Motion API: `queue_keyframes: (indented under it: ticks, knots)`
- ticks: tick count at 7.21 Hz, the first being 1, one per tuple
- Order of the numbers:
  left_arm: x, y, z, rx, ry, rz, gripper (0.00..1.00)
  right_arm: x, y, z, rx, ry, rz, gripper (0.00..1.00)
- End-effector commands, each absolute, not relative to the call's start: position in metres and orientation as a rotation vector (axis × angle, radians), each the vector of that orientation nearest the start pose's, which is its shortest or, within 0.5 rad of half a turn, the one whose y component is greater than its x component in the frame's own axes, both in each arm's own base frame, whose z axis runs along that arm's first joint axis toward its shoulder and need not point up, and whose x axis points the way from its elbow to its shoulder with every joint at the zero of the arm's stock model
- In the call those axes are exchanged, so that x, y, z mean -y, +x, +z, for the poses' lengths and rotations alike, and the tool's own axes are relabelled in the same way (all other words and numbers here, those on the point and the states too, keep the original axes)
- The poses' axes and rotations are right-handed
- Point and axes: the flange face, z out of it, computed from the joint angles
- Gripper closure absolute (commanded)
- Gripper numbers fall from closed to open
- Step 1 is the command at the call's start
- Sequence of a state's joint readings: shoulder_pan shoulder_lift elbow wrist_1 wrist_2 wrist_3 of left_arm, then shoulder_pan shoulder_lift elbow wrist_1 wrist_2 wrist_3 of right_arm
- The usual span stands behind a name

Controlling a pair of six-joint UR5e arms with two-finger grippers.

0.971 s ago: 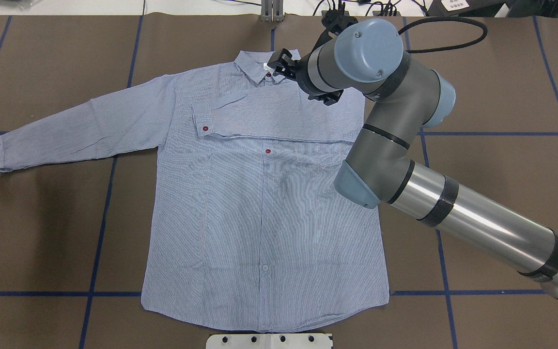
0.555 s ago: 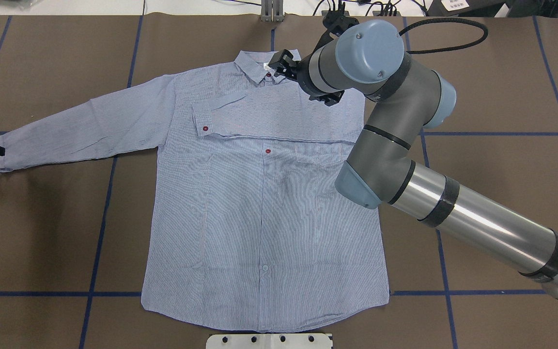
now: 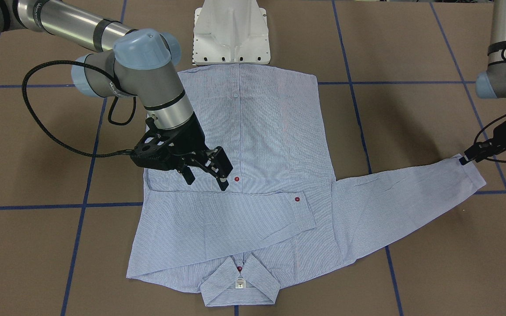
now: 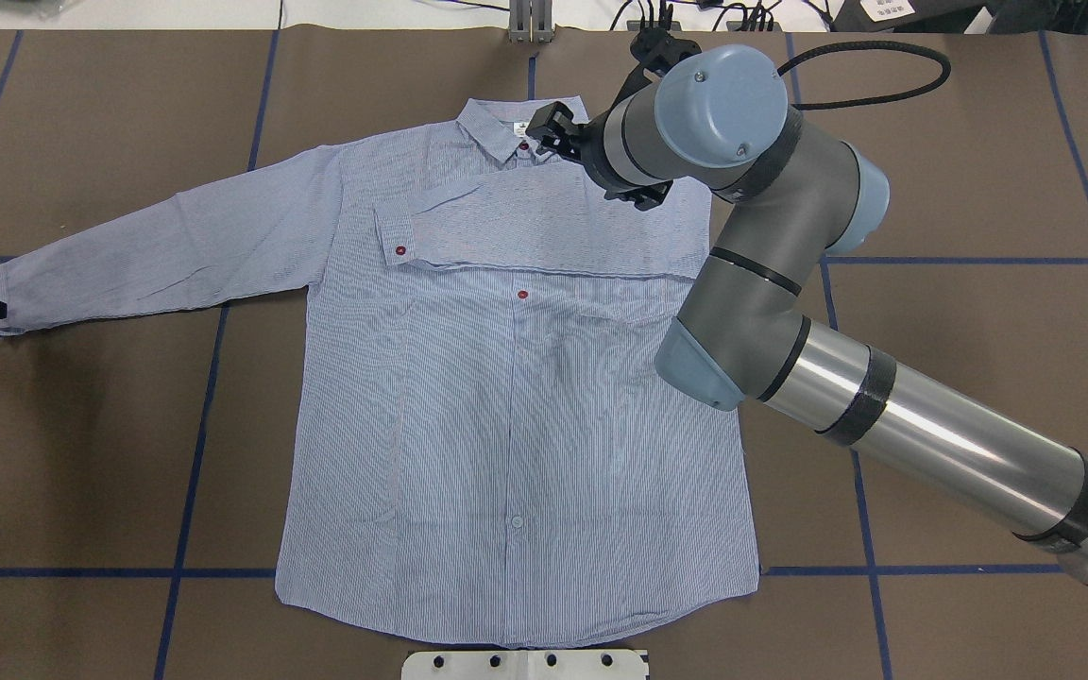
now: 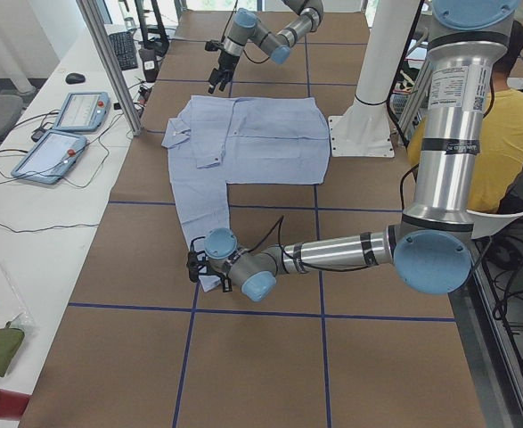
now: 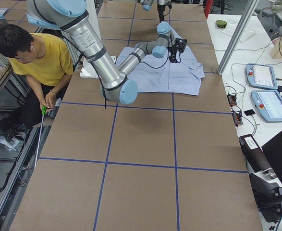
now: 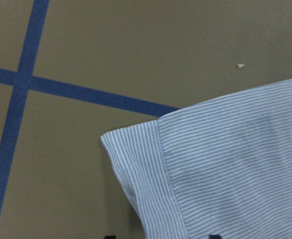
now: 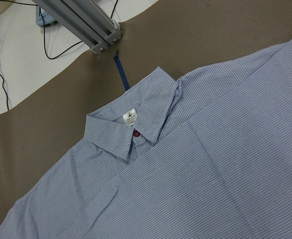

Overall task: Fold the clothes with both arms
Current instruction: 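Release the sleeve near the collar while the left gripper grasps the other cuff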

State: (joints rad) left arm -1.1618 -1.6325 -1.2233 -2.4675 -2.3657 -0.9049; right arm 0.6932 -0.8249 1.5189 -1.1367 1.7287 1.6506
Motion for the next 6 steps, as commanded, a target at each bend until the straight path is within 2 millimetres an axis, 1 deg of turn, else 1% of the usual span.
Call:
queue_keyframes:
  ticks: [1,2,3,4,5,6]
  knots:
    - [0.506,0.153,0.698,-0.967,-0.034,-0.260,1.00,0.551,-0.480,0.172,1.140,0.211,0.597,0.01]
    - [0.508,0.154,0.689,-0.982,-0.023,-0.267,1.00,0.551,-0.480,0.173,1.138,0.211,0.597,0.01]
    - [0.510,0.155,0.673,-1.004,0.008,-0.252,1.00,0.551,-0.480,0.173,1.138,0.210,0.596,0.01]
    - [0.511,0.154,0.664,-1.017,0.023,-0.241,1.00,0.551,-0.480,0.174,1.137,0.209,0.596,0.01]
    - [0.514,0.154,0.621,-1.054,0.073,-0.227,1.00,0.553,-0.477,0.175,1.138,0.209,0.599,0.01]
    - [0.522,0.160,0.574,-1.100,0.083,-0.282,1.00,0.552,-0.467,0.176,1.143,0.210,0.603,0.01]
